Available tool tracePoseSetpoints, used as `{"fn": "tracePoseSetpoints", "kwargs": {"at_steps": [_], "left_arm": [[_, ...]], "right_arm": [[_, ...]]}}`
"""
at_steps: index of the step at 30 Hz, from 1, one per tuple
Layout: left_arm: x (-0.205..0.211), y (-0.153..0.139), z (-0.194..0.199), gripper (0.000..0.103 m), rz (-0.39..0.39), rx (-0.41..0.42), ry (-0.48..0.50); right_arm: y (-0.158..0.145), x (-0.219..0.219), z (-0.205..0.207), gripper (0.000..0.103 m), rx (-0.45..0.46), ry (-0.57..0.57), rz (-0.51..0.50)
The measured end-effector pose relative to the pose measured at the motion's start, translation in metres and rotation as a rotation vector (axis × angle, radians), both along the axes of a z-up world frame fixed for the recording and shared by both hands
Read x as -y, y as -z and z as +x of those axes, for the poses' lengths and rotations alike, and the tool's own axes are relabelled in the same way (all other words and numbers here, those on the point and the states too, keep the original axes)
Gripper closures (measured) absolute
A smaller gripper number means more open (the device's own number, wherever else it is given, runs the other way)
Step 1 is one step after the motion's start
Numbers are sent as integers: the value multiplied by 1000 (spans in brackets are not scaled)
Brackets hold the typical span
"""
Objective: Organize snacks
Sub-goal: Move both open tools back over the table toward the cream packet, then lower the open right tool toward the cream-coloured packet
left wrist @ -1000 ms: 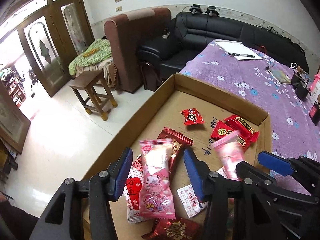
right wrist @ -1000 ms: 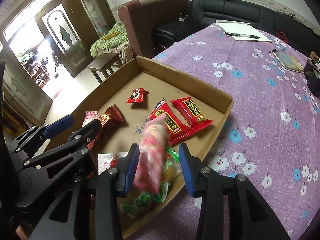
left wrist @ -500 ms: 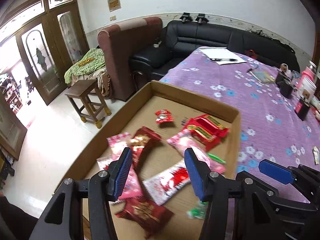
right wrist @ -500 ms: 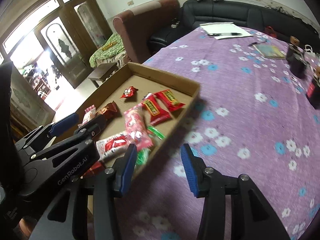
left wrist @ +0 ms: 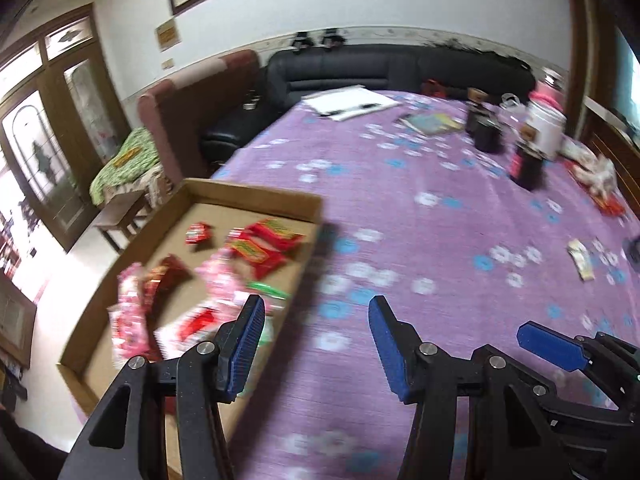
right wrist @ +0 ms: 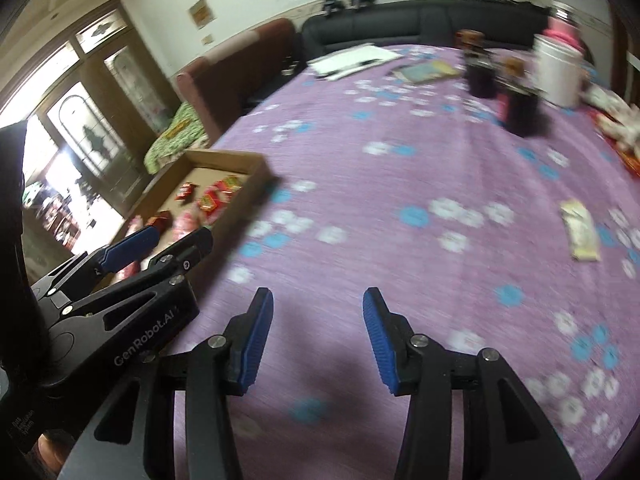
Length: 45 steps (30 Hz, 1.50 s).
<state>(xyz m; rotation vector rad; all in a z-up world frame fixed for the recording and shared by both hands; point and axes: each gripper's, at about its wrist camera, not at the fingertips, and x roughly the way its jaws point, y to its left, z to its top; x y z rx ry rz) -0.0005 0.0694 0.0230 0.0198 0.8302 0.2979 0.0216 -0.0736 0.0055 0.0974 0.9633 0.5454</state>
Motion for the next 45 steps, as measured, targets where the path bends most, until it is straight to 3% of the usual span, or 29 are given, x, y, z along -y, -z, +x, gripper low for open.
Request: {"fn": "tracePoseSetpoints", "kwargs": {"at_steps": [3,7,11,14,15,19,28,45], "left_arm": [[31,7,2,45,-9,-17,58],[69,18,5,45,-9,-28,130],[94,29,6,45,-33,-58,184],[101,33,10,45,-17,-75,195],[102,34,11,45,-16,-86,195],[93,36,13,45,-60,-100,187],[88,38,11,42,-48,-92,192],[64,35,8,40,-57,-58,146]], "right_arm": [[7,34,-5,57,-4,49,-11],[11,74,-13,44,10,120,-36],[17,108,-12,44,18,194,-65],[16,132,-3,41,29,257,-89],[16,140,4,36,31,281,-122],[21,158,21,34,16,318,-183],[34,163,60,33,-8,356,-236],[42,154,90,33,-23,379,-281]]}}
